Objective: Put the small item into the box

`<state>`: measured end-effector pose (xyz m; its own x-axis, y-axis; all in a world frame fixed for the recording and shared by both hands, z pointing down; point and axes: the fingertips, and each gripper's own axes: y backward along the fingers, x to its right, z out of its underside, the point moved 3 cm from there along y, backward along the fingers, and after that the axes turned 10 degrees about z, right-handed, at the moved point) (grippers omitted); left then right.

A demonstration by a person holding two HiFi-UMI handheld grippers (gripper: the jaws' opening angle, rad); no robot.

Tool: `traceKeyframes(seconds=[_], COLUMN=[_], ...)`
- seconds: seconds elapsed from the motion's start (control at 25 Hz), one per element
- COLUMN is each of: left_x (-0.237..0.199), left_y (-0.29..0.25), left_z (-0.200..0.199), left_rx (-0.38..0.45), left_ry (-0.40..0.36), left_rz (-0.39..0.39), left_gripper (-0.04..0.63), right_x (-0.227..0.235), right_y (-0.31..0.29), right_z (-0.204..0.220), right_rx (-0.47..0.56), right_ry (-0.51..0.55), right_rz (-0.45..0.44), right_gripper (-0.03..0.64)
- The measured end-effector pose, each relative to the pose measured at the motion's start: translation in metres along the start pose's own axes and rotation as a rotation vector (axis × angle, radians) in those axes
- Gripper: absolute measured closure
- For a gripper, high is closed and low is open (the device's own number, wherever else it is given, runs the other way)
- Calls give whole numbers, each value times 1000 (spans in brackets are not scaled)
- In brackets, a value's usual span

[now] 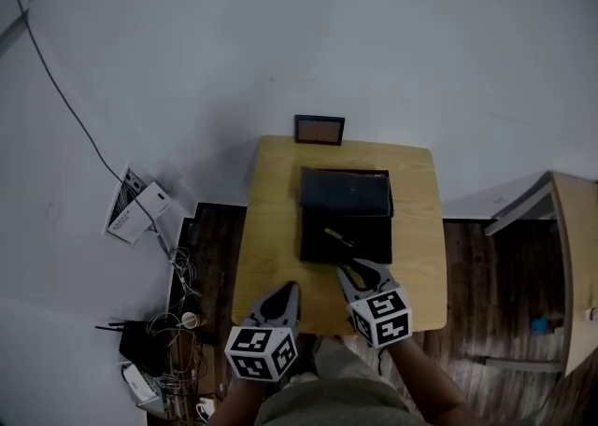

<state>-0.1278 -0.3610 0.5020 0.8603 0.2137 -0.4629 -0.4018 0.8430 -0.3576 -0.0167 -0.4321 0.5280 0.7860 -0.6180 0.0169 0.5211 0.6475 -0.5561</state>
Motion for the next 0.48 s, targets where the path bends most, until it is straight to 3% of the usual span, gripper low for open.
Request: traceKeyframes(seconds=[0.48], left_x=[37], left_y=[96], left_z=[44], left_rx=[17], left_ry=[-49], left_rz=[57], left_gripper=[592], right_x=[-81], right_y=[118], right_z=[21], right_rx=[168], right_ry=[-60], right_rz=[27], right_gripper=[589])
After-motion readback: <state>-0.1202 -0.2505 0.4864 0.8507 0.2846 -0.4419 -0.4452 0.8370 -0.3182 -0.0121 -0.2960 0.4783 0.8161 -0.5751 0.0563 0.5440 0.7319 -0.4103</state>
